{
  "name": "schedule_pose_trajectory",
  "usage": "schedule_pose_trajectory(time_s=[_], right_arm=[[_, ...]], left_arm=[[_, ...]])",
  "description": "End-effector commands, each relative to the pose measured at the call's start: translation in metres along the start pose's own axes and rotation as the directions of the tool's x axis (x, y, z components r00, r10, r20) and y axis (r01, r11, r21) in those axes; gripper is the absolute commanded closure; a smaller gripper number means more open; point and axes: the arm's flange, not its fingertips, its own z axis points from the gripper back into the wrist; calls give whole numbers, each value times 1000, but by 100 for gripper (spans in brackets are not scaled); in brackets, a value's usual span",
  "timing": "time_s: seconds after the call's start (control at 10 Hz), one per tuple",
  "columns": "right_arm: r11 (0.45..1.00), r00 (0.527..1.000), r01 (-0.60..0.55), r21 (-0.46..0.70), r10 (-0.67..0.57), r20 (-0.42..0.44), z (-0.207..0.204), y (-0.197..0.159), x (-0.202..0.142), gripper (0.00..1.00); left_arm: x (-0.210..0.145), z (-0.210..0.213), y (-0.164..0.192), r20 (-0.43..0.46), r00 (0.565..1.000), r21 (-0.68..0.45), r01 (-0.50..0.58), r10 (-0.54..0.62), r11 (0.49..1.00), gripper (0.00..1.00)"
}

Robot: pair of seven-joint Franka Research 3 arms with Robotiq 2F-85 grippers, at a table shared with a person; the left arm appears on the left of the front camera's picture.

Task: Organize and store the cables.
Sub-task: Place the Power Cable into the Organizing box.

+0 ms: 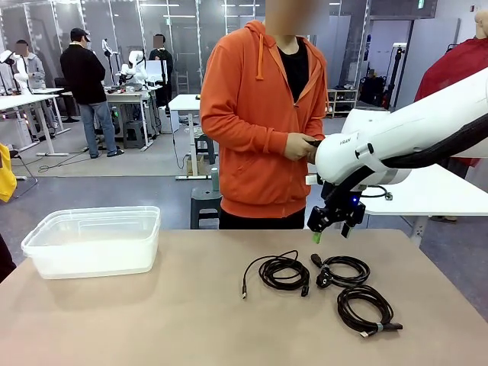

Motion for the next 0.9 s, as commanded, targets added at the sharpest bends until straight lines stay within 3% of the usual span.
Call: schedule_pose_trajectory(time_s=[0.0,0.4,0.8], right_arm=[[995,995,98,-13,-98,-4,-5,4,6,0],[984,984,178,-31,-178,0,-6,7,9,0],[979,978,197,-47,-200,-58,-27,9,9,0]], left_arm=[[-1,0,-1,-1,1000,-8,12,-12,1000,0],[-1,0,-1,-1,1000,-8,12,-12,1000,0],[-1,0,-1,-1,1000,-8,12,-12,1000,0]])
